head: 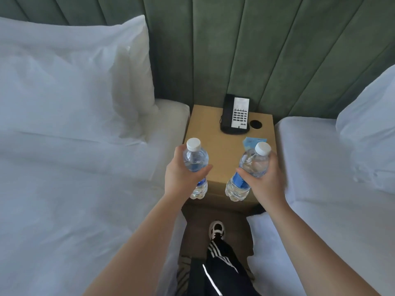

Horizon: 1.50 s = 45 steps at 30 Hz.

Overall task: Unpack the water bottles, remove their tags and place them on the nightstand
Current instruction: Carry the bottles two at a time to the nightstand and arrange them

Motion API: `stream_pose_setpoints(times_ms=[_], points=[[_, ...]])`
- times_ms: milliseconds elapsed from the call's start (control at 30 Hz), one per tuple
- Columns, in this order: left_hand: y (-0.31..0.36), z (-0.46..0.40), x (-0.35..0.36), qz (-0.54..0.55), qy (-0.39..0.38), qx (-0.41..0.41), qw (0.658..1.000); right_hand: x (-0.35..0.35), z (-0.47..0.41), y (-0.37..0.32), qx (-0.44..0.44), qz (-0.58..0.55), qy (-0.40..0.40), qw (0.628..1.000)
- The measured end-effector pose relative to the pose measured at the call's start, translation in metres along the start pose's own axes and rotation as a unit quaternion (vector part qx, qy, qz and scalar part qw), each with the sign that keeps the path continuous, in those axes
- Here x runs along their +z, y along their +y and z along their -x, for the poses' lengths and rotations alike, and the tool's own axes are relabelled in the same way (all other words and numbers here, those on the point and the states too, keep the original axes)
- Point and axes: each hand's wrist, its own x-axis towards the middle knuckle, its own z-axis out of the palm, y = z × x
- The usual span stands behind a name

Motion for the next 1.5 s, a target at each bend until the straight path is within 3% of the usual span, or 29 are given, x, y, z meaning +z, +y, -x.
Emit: stream_pose_setpoints(times_ms=[400,633,867,1133,1500], points=[[-0.015,-0.19,0.077,-0.027,-0.058,-0.083,0.994,0.076,-0.203,0.04,0.051,-0.041,-0.102,0.993],[-0.049,-0.274,0.097,-0.06,-0.062,-0.111,0.99,0.145,-0.281,0.067,0.066,-0.007,-0.174,0.982],[-0.097,-0.355,0.118,-0.051,-0.056,-0.134,0.988,0.219,-0.35,0.087,0.081,-0.014,-0.163,0.983],[-0.138,-0.407,0.144,-0.032,-0.047,-0.132,0.99,0.261,-0.391,0.122,0.062,-0.004,-0.154,0.986],[-0.142,-0.414,0.153,-0.012,-0.079,-0.087,0.993,0.272,-0.395,0.129,0.047,-0.007,-0.197,0.979]])
